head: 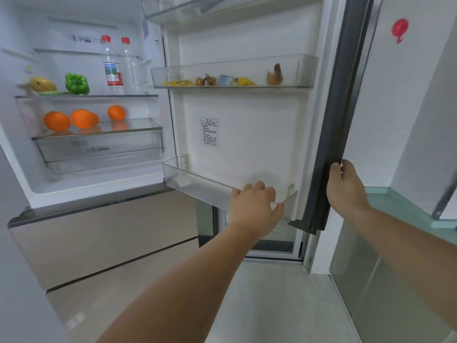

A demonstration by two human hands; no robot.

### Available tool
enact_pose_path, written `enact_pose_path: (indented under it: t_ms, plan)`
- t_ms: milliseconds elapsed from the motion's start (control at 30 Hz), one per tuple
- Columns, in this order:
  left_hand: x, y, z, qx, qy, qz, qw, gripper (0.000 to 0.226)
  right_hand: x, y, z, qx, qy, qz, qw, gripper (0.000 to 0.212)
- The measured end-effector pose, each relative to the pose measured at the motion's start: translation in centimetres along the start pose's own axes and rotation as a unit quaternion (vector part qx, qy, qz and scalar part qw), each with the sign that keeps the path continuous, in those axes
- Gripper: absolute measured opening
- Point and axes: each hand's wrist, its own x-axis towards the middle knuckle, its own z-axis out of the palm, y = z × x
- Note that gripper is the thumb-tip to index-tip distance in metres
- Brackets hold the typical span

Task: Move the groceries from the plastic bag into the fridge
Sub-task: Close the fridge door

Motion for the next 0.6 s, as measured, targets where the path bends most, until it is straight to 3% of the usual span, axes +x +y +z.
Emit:
enact_pose_path:
  t_ms: [133,233,433,600]
  plan:
    - [-1.5,-0.8,-0.8,0.004,0.005,0.000,1.000,0.034,-1.0,-0.3,0.4,0.030,0.010,-0.003,1.000,0.045]
    - [-2.5,-1.2,-1.8,0.022,-0.009,0.005,1.000,0.034,-1.6,-0.5,0.4,0.041,0.008,0.004,0.999,0.051]
    - [-4.4,-3.1,-4.0,0.017,-0.048,0.003,0.999,0.036,-3.1,-2.4,1.5,0.107,0.023,0.104,0.988,0.054]
    - [-6.7,-5.8,-6.4,0.004,-0.053,-0.011,0.999,0.036,-5.6,-4.4,2.3,0.061,0.065,0.122,0.989,0.056]
